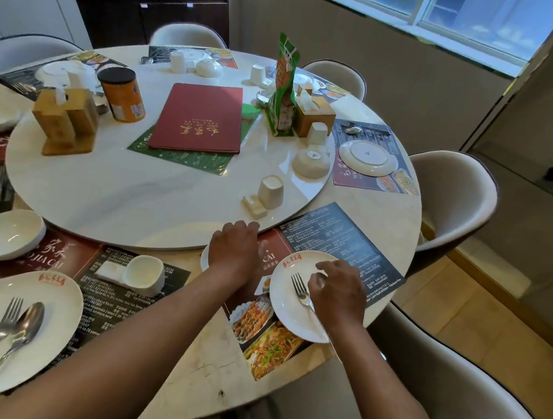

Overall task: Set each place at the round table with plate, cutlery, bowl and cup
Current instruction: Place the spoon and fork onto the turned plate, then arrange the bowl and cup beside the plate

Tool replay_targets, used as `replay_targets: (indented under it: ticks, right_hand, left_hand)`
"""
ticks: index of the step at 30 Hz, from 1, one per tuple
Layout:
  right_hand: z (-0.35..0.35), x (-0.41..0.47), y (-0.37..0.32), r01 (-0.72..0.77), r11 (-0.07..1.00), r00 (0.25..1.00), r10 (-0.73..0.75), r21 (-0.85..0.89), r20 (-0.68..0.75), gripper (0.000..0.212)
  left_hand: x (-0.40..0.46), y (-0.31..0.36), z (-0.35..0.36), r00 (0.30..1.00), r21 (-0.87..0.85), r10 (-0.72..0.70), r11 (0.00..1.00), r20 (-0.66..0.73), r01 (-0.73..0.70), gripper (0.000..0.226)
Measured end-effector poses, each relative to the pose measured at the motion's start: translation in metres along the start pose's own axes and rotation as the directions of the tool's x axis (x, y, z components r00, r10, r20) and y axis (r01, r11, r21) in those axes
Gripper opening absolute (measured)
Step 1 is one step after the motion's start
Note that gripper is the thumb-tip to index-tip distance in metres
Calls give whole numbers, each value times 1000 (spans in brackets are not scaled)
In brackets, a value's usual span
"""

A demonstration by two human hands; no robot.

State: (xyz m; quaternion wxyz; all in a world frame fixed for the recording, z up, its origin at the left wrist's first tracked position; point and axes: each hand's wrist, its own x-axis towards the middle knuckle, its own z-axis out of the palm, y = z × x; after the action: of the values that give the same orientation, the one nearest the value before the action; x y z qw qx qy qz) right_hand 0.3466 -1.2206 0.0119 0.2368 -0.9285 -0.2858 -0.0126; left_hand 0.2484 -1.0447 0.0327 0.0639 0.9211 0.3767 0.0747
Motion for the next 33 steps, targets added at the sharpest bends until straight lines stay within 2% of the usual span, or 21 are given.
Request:
replay_targets:
  ticks: [5, 8, 10, 15, 18, 21, 24, 27, 33]
  right_hand:
    - [3, 38, -2, 36, 999, 998, -36, -10, 49, 28]
    - [12, 52, -4, 36, 999, 997, -37, 4, 70, 29]
    - [19, 57, -4, 35, 999, 996, -36, 15, 82, 30]
    - [36, 63, 1, 3, 1000, 997, -5, 29, 78, 28]
    - [41, 68, 6, -22, 999, 997, 19, 42, 70, 27]
    - [43, 77, 10, -67, 997, 996, 65, 30, 63, 26]
    - [44, 84, 10, -106, 993, 994, 104, 49, 45, 23]
    - [46, 91, 6, -120, 991, 992, 116, 59, 56, 22]
    - [47, 98, -4, -152, 985, 987, 147, 78, 68, 23]
  left_hand:
    - [52, -1, -2, 982, -150, -181, 971, 63, 188, 43]
    - [80, -4, 1, 965, -156, -223, 957, 140, 244, 38]
    - [98, -10, 2, 964, -78, -182, 977, 193, 200, 43]
    - [136, -24, 16, 955, 175, -42, 984, 293, -11, 65]
    - [150, -33, 30, 939, 165, 37, 981, 343, -99, 74]
    - [152, -40, 44, 925, 85, 72, 990, 373, -111, 73]
    - [147, -48, 53, 952, 57, 103, 991, 287, -124, 60]
    - [144, -54, 51, 965, 111, 142, 979, 220, -169, 51]
    - [136, -49, 45, 952, 191, 251, 940, 176, -283, 50]
